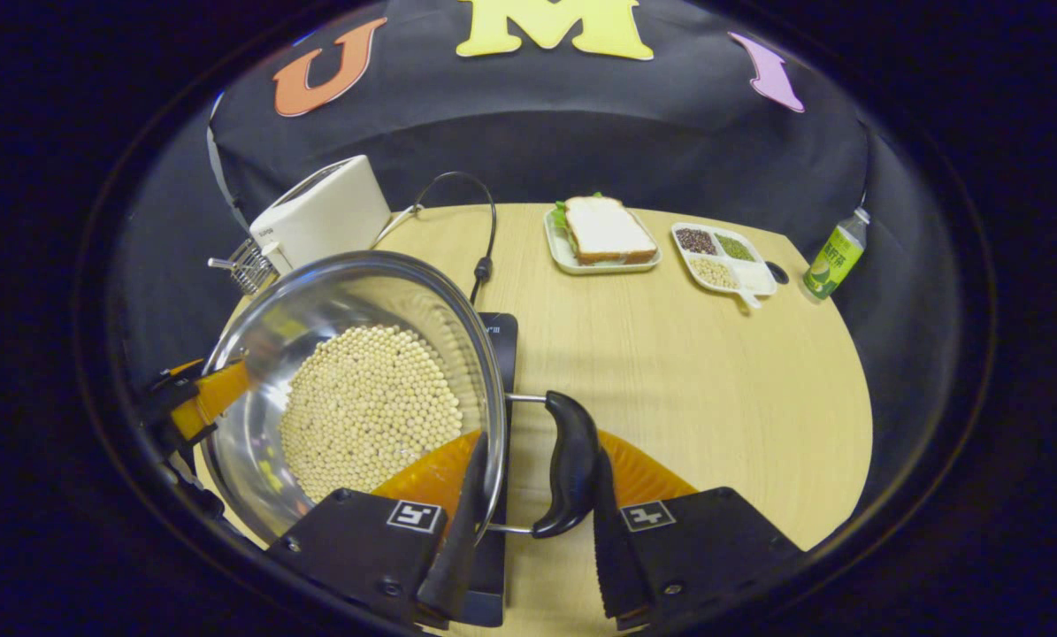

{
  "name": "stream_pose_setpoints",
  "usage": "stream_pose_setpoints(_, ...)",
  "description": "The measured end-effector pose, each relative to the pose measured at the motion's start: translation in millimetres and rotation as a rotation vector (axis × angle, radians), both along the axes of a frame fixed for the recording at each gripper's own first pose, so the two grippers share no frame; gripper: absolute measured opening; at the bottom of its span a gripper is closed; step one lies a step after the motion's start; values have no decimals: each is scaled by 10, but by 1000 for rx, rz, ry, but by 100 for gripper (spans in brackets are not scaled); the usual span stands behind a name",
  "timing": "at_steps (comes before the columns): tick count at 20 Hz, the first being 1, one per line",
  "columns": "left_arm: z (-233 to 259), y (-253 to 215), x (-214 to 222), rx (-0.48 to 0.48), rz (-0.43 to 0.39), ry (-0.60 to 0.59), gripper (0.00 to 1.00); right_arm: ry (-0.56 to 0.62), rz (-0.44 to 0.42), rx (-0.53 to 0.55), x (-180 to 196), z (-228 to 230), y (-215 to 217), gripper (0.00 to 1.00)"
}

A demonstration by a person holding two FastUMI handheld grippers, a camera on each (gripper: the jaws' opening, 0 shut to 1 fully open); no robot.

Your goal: First push the handle of the pot to place it horizontally, then grasp the pot with both hands and set it on the induction cooktop.

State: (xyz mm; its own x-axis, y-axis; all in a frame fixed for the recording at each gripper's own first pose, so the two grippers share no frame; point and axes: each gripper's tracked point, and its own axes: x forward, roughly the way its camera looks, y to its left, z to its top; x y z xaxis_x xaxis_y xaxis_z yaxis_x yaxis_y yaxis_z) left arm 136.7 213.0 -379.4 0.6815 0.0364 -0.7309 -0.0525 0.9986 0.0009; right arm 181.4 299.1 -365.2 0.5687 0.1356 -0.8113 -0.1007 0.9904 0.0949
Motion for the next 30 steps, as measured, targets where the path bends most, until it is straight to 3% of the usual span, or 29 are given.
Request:
stream_pose_setpoints(4, 20, 1, -2, -17, -2, -24, 70, 7, 5, 25, 0, 11, -8, 60)
stream_pose_setpoints(6, 128, 98, 57, 26, 16, -76, 75, -13, 29, 54, -19, 37, -12, 73)
stream_pose_setpoints(7, 223, 147, 83, 61, 24, -108, 100, -29, 13, 61, -13, 42, -63, 77)
stream_pose_setpoints(8, 266, 180, 105, 82, 24, -133, 98, -40, 3, 69, -20, 51, -84, 78)
stream_pose_setpoints(9, 304, 156, 99, 87, 20, -145, 98, -57, 7, 80, -33, 90, -106, 90)
stream_pose_setpoints(10, 347, 132, 89, 97, 16, -157, 98, -74, 16, 84, -29, 123, -120, 93)
stream_pose_setpoints(11, 365, 126, 54, 108, 13, -155, 98, -88, 27, 78, -46, 158, -143, 90)
stream_pose_setpoints(14, 447, 120, 21, 144, 29, -169, 97, -130, 55, 59, -70, 300, -195, 96)
stream_pose_setpoints(20, 894, -85, -126, 167, 37, -249, 97, -270, 101, 3, -149, 752, -461, 93)
stream_pose_setpoints(21, 993, -137, -176, 169, 38, -269, 97, -293, 105, 2, -191, 841, -522, 96)
stream_pose_setpoints(30, 2472, -1240, -905, 95, 34, -478, 96, -533, 119, 12, -874, 2198, -1573, 93)
